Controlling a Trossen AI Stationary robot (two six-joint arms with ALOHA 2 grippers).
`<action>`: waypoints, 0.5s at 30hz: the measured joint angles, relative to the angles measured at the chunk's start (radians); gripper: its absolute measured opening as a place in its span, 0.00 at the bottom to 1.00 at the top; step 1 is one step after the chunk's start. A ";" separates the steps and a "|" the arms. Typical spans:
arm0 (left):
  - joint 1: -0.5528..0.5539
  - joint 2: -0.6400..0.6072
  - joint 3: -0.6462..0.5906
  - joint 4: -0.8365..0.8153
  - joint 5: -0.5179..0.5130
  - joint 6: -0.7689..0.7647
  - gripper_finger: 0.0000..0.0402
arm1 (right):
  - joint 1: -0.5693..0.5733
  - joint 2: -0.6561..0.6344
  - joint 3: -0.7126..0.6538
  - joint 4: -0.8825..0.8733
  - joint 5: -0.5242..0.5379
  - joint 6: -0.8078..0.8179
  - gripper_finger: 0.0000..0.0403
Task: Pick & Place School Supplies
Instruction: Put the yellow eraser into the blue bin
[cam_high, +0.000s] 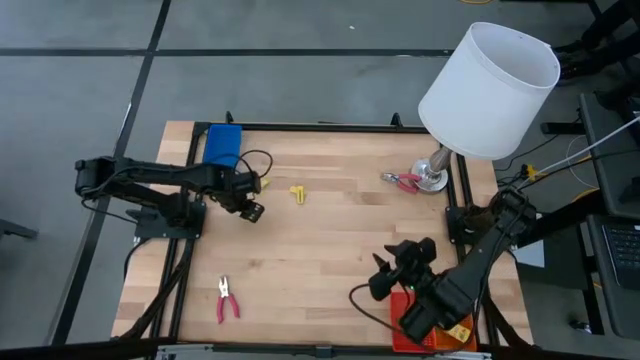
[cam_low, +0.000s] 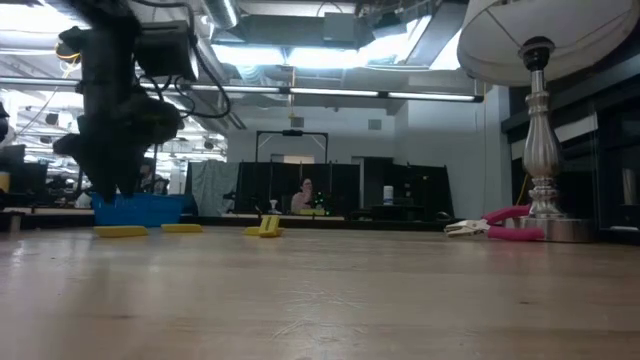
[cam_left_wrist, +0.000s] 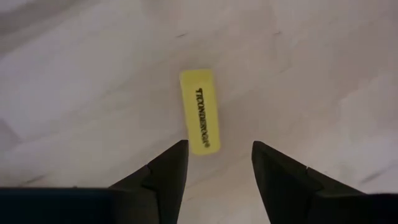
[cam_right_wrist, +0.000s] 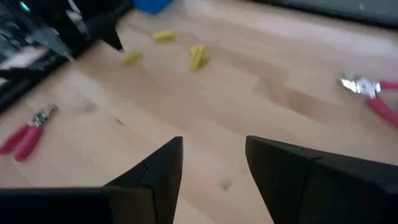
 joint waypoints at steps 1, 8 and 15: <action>-0.005 0.000 -0.007 0.015 0.000 -0.020 0.42 | -0.005 -0.008 0.000 0.001 0.014 -0.008 0.44; -0.027 0.013 -0.013 0.028 -0.053 -0.060 0.37 | -0.024 -0.061 0.001 0.000 0.045 -0.111 0.44; -0.031 0.096 -0.013 0.041 -0.052 -0.053 0.34 | -0.033 -0.097 0.001 -0.004 0.065 -0.203 0.44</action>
